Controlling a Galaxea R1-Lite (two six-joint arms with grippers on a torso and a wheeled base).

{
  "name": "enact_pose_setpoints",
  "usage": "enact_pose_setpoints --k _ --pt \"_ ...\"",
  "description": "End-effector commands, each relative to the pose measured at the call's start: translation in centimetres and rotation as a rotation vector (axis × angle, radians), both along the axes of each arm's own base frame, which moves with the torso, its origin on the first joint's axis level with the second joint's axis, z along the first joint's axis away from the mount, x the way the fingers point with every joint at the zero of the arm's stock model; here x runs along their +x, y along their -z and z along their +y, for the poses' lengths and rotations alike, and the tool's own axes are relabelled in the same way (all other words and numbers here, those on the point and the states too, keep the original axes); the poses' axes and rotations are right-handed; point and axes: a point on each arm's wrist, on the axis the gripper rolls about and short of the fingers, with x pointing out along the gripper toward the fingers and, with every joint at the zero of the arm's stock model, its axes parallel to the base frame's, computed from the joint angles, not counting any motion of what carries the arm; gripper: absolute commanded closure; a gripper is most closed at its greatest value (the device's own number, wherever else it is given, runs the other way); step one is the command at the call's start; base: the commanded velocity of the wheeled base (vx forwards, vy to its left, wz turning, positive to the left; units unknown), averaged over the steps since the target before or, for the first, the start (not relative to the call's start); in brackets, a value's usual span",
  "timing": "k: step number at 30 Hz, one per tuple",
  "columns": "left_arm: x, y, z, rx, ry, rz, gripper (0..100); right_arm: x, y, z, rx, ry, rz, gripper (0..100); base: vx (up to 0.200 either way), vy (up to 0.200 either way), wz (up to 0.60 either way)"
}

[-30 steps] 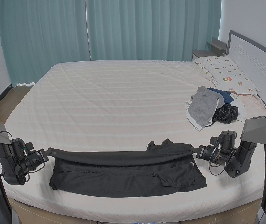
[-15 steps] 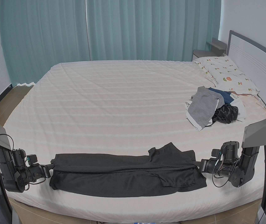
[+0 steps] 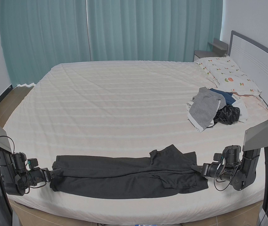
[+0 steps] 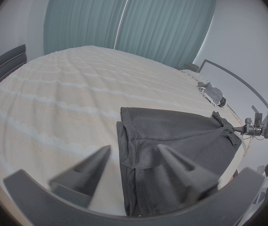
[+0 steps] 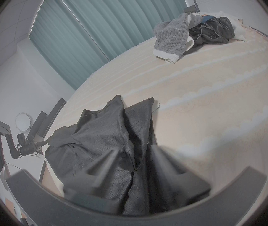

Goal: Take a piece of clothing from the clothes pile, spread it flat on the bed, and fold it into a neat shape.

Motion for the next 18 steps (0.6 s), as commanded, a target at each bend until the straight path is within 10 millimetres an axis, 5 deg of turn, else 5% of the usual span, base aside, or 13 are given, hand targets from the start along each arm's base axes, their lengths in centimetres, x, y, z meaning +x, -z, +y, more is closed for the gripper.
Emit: enact_pose_setpoints --k 1,9,18 --pt "0.0 -0.8 0.4 0.007 -0.015 -0.027 0 0.0 -0.3 -0.3 0.005 0.011 -0.014 0 0.000 0.000 0.00" --pt "1.2 -5.4 0.3 -0.159 -0.123 -0.135 0 0.8 -3.0 -1.6 0.151 0.123 -0.085 0 0.000 0.000 0.00" --pt "6.5 -5.1 -3.2 -0.337 -0.295 0.063 0 1.6 -2.0 -1.2 0.257 0.102 -0.028 0 0.000 0.000 0.00"
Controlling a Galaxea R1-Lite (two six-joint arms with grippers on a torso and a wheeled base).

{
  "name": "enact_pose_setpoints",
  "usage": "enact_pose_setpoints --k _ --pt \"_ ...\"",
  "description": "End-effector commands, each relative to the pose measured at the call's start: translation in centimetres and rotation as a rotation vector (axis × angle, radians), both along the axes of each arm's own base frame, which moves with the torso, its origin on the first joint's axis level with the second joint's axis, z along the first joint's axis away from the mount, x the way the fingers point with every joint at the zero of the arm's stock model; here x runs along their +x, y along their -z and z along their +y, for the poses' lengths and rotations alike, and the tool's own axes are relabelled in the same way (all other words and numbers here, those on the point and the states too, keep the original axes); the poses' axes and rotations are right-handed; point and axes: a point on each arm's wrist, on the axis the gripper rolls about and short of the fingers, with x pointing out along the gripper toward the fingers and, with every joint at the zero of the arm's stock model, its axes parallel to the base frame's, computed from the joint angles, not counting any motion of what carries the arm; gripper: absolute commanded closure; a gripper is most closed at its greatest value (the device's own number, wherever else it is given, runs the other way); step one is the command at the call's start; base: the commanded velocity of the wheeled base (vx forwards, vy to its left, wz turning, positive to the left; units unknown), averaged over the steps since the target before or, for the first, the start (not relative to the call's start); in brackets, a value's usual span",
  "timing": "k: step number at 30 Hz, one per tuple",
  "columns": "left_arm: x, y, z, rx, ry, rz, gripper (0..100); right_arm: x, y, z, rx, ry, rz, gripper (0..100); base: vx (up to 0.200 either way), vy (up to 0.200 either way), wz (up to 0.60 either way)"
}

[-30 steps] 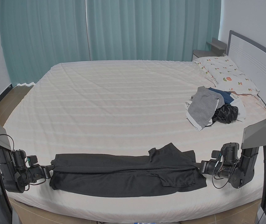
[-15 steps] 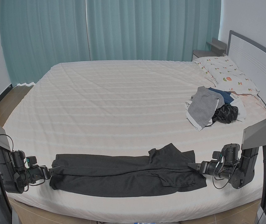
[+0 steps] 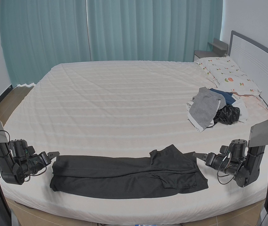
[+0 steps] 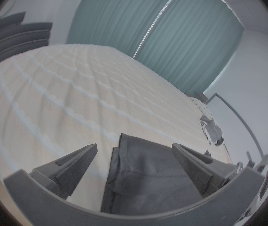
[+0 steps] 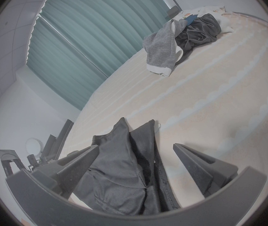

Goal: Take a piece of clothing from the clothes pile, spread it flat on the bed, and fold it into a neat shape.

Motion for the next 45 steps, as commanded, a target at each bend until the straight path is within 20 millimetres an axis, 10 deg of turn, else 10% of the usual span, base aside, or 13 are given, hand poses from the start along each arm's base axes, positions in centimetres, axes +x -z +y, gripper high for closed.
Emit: enact_pose_setpoints --k 1,33,34,45 --pt "3.9 -1.5 -2.7 -0.065 -0.035 0.027 0 0.9 0.2 0.1 0.054 -0.011 -0.001 0 0.000 0.000 0.00" --pt "5.1 2.2 -1.6 -0.037 -0.063 0.143 0 0.9 2.3 0.3 0.076 -0.062 0.046 0 0.000 0.000 0.00" --pt "5.1 2.3 -1.5 -0.030 -0.060 0.145 100 0.9 2.4 0.3 0.076 -0.061 0.047 0 0.000 0.000 0.00" --pt "5.6 3.7 -0.9 0.012 -0.085 0.142 100 2.5 2.1 0.7 0.076 -0.067 0.000 0 0.000 0.000 0.00"
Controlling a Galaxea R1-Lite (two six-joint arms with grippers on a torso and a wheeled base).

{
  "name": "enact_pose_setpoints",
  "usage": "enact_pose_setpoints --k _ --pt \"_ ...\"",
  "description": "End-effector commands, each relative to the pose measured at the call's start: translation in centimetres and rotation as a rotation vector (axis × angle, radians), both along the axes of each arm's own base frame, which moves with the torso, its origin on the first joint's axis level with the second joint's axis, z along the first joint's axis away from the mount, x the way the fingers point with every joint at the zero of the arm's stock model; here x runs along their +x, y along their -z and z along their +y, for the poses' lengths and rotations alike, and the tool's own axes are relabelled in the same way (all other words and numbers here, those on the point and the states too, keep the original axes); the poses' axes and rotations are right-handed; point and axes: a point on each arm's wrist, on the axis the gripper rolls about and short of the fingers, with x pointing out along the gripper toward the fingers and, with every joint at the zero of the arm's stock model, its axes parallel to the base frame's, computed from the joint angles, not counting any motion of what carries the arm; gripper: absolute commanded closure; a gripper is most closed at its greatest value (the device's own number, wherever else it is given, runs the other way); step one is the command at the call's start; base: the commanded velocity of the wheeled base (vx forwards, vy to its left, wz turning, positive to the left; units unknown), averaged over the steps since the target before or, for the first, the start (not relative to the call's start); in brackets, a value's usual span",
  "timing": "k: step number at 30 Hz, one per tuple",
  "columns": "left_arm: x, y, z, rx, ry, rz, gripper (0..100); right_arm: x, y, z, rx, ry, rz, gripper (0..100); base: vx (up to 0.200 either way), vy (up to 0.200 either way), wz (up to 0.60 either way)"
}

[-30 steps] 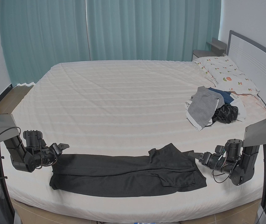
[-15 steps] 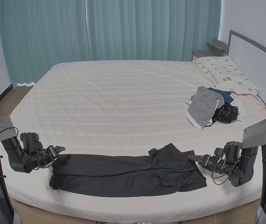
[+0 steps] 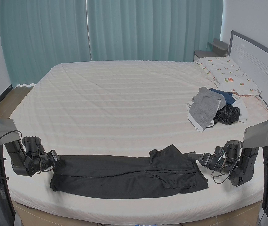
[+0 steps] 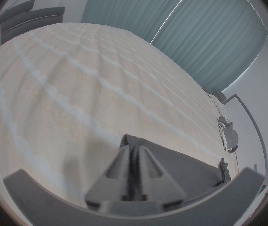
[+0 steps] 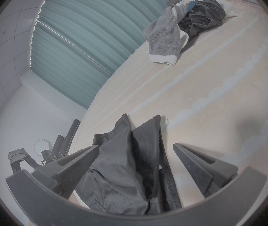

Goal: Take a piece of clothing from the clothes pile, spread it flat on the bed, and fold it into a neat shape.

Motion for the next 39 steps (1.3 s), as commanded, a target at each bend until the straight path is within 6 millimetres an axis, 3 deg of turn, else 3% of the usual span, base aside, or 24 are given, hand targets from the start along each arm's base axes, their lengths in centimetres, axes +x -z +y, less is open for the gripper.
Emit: enact_pose_setpoints --k 1,11,21,36,37,39 --pt "0.1 0.3 0.4 -0.023 -0.032 0.005 100 0.8 0.3 0.4 -0.001 -0.004 -0.008 0 0.000 0.000 0.00" --pt "0.2 0.3 0.9 -0.062 -0.071 0.003 100 2.6 0.1 0.9 -0.006 -0.011 0.016 0 0.000 0.000 0.00" --pt "0.2 0.4 0.8 -0.061 -0.068 0.006 100 2.4 -0.8 0.9 -0.012 -0.003 -0.013 0 0.000 0.000 0.00" --pt "0.2 0.3 0.8 -0.057 -0.068 -0.009 100 2.2 -0.3 1.7 -0.029 -0.032 0.014 0 0.000 0.000 0.00" --pt "0.2 0.3 0.8 -0.055 -0.067 -0.009 100 2.3 -0.2 1.6 -0.030 -0.030 0.020 100 0.000 0.000 0.00" --pt "0.2 0.3 0.8 -0.055 -0.067 -0.010 100 2.3 -0.2 1.6 -0.030 -0.031 0.023 100 0.000 0.000 0.00"
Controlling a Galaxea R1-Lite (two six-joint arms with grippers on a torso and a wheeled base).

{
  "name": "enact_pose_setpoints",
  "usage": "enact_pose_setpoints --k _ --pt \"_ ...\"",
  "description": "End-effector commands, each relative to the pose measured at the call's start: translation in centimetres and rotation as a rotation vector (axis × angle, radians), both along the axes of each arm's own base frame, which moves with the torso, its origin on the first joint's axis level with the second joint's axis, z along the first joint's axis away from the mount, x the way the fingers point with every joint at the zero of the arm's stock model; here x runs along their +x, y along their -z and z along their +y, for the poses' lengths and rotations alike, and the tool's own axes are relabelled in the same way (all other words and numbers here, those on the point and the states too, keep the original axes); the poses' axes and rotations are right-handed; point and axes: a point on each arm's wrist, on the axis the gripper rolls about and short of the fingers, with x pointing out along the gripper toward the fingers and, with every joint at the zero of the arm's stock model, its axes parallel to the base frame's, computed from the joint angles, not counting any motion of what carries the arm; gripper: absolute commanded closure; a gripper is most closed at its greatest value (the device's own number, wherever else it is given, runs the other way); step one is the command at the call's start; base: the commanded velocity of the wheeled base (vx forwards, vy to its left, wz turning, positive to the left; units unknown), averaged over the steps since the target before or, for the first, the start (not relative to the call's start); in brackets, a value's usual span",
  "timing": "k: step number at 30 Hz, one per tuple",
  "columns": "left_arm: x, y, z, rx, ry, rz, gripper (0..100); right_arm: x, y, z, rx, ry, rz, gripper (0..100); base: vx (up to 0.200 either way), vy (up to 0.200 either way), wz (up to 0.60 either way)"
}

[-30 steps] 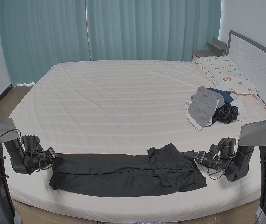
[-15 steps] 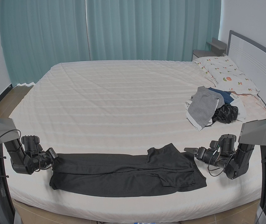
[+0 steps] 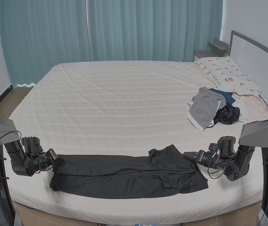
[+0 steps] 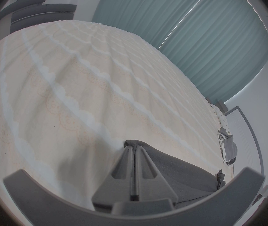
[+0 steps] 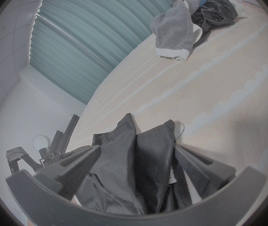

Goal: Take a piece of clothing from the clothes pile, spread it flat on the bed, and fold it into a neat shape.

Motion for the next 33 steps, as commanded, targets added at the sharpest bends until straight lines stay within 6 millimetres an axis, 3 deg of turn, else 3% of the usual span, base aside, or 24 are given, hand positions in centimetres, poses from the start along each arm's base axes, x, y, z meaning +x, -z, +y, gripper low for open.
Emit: enact_pose_setpoints --k 1,11,18,33 --pt "0.0 0.1 0.0 0.000 0.000 0.002 100 0.2 0.0 0.0 0.000 0.002 0.000 100 0.000 0.000 0.00" --pt "0.0 0.0 0.0 -0.001 -0.001 0.000 100 0.3 -0.1 -0.4 0.001 0.014 -0.003 100 0.000 0.000 0.00" --pt "-0.1 -0.1 0.1 -0.002 -0.004 -0.001 100 1.4 -0.6 -1.7 0.015 0.057 -0.041 100 0.000 0.000 0.00" --pt "-0.7 0.1 -0.1 -0.004 0.002 0.021 100 2.0 -0.5 -1.8 0.005 0.099 -0.065 100 0.000 0.000 0.00"
